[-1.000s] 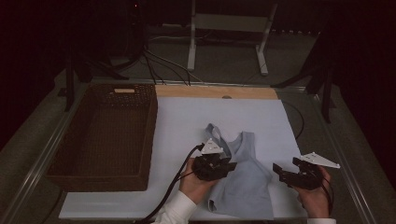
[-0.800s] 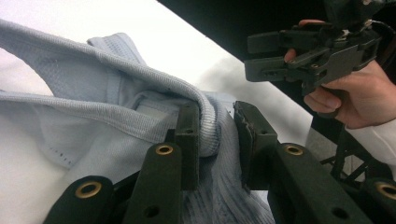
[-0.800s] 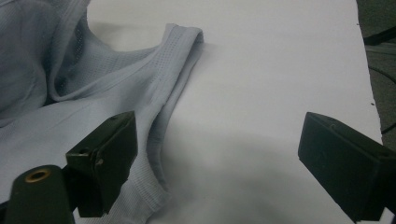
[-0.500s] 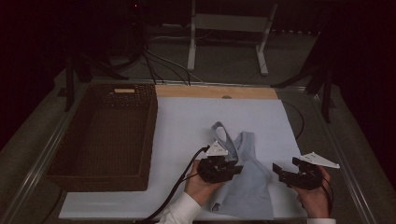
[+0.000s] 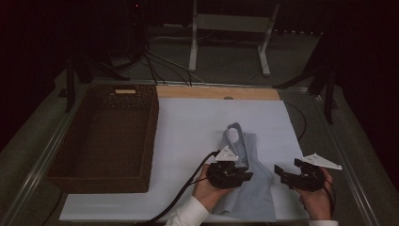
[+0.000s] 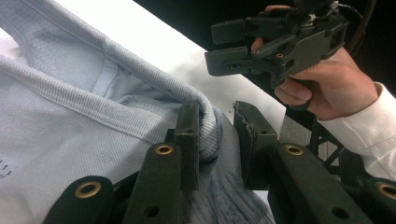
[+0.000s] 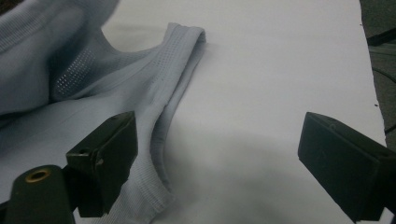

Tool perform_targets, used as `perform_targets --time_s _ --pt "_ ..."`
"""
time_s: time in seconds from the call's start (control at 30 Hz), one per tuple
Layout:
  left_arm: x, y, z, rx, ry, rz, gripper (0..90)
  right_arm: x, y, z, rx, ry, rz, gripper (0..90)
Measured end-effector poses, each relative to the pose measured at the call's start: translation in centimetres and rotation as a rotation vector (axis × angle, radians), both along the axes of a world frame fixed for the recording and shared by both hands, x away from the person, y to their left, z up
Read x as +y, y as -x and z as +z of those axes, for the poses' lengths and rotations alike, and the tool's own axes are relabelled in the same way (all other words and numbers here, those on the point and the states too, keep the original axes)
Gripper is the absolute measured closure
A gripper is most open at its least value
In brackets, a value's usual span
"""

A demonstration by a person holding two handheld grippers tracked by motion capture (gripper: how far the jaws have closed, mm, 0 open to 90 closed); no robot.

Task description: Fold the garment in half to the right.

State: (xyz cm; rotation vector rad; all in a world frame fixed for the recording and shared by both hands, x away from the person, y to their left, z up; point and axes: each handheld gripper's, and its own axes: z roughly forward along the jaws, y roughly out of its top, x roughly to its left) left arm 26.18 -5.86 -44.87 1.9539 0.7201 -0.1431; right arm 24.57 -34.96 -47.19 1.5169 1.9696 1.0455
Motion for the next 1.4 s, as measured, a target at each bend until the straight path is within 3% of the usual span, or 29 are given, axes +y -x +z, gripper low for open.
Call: perform_targets --time_s 0.33,0.53,0.67,0.97,1.13,1.4 --pt "-0.6 0.1 -1.0 0.025 -0.023 -0.034 70.3 0.1 0.0 0.0 0.001 0.001 0.003 12.0" --pt "-0.7 -0.1 -1.1 0.045 0.005 -0.054 58.8 0.2 0.0 0.0 0.003 0.000 0.007 12.0" --pt "-0.5 0.0 -0.9 0.015 0.010 -0.046 47.5 0.3 0.0 0.0 0.003 -0.001 0.009 12.0" --pt "0.6 -0.2 -0.1 -0.065 -0.013 0.054 16.6 0.5 -0.1 0.0 0.002 -0.004 0.019 12.0" --pt "1.6 -0.4 0.3 -0.098 -0.024 0.081 7.0 0.7 0.0 0.1 0.001 -0.003 0.022 12.0" --pt "3.6 -0.8 0.3 -0.136 0.004 0.109 0.3 0.9 0.0 0.2 0.002 -0.003 0.030 12.0"
